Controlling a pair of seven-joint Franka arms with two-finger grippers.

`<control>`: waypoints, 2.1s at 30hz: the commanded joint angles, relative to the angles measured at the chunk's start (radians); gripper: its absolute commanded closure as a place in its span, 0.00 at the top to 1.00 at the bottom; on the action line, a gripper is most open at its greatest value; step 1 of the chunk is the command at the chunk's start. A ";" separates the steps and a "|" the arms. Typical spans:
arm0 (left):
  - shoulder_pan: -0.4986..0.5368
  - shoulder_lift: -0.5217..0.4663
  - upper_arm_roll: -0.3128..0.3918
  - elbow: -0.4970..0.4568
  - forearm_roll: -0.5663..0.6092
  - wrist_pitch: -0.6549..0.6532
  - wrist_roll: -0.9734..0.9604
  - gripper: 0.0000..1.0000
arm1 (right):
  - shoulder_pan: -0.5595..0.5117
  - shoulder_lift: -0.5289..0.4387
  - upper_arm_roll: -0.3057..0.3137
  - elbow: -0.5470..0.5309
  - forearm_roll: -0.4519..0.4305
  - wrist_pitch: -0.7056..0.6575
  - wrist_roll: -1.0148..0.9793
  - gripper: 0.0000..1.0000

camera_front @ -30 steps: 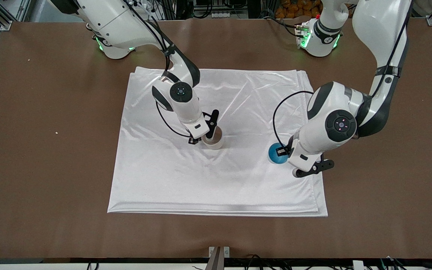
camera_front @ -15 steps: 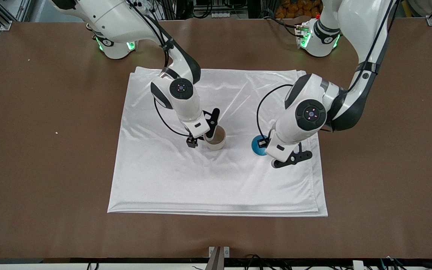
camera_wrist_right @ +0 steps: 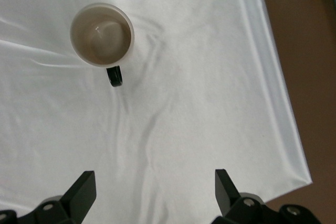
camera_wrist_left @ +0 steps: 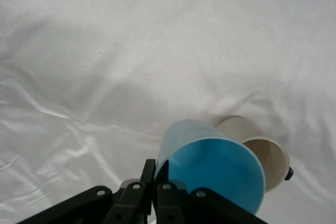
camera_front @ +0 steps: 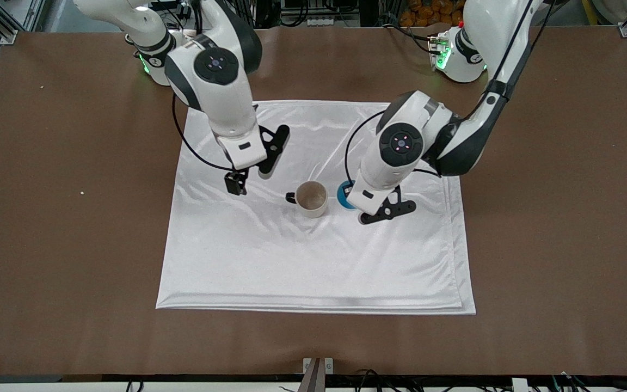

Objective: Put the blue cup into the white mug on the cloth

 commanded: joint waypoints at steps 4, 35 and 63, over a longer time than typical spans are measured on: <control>-0.074 0.010 0.007 0.011 0.017 0.015 -0.071 0.00 | -0.086 -0.194 0.002 -0.078 0.036 -0.115 -0.007 1.00; -0.153 0.131 0.034 0.012 0.054 0.251 -0.117 0.00 | -0.396 -0.366 -0.081 -0.038 0.115 -0.356 0.172 1.00; -0.009 0.044 0.106 0.012 0.089 0.199 0.007 1.00 | -0.572 -0.317 -0.084 -0.015 0.142 -0.369 0.376 1.00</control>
